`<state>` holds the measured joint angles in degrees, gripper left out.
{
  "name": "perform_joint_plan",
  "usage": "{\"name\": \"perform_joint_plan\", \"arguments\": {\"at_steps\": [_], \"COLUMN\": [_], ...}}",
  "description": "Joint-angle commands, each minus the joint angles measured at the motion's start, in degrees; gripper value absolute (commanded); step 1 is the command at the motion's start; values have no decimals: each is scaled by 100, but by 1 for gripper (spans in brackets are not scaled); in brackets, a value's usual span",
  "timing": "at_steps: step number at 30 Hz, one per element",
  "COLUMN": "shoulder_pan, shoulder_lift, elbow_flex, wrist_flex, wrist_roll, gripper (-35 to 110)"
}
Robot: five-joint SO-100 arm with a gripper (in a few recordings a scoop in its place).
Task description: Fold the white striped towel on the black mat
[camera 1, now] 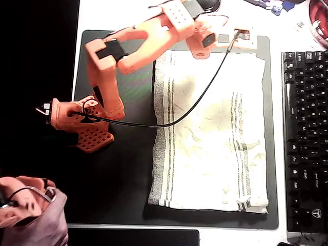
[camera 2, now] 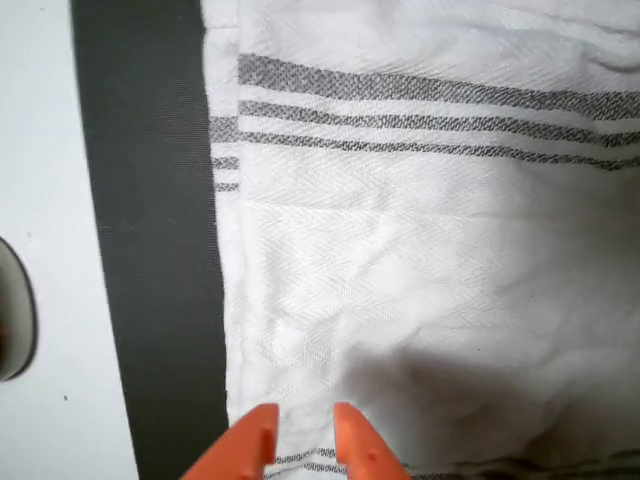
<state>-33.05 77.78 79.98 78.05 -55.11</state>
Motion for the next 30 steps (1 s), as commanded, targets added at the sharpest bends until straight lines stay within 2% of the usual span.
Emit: {"name": "perform_joint_plan", "arguments": {"at_steps": [1, 13, 22, 30], "shoulder_pan": [-149, -281, -413, -352], "shoulder_lift": [-343, -1758, -2355, -2637], "elbow_flex": [-536, -1617, -1793, -1767], "wrist_flex": [211, 237, 132, 79], "wrist_roll": [-44, -26, 62, 18], "gripper": [13, 16, 15, 0]}}
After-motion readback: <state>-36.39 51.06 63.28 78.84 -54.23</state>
